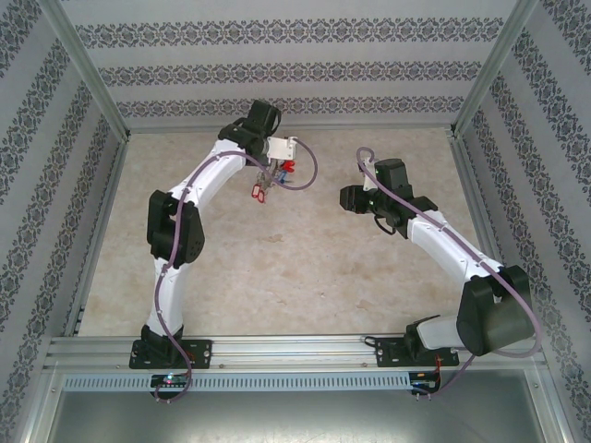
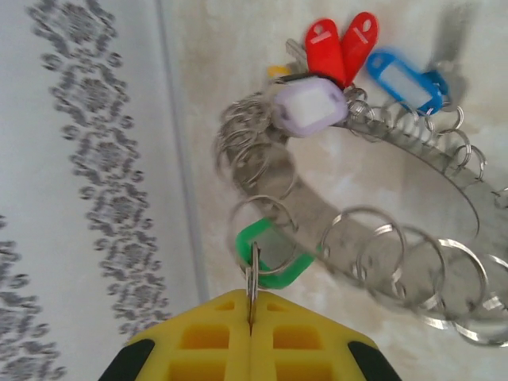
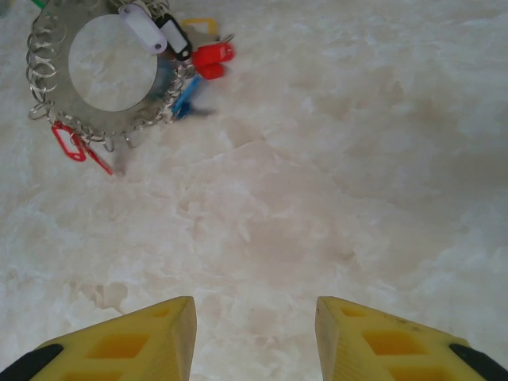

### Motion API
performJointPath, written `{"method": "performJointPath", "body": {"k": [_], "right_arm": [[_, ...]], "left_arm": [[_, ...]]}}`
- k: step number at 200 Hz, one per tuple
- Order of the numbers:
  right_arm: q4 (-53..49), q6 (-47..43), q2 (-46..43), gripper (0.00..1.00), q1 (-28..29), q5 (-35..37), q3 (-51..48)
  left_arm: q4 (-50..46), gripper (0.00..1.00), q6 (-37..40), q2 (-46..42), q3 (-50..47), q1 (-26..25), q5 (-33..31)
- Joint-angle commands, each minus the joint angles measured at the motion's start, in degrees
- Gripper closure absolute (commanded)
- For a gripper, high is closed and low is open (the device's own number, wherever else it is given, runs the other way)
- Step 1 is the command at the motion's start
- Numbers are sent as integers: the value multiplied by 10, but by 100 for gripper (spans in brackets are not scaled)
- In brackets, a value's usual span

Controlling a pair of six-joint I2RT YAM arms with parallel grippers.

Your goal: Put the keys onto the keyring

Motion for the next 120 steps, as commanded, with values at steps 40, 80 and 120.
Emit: {"method": "performJointPath", "body": {"k": [40, 80, 120], "right_arm": [[-6, 1, 2, 55, -5, -23, 13], [-4, 3, 9, 54, -3, -35, 19], [-11, -4, 1, 54, -4, -34, 23]], "left_arm": [[-14, 100, -217, -47, -133, 16, 9], [-18, 100, -314, -82, -246, 26, 44], [-15, 100, -396, -144, -339, 53, 98]]}}
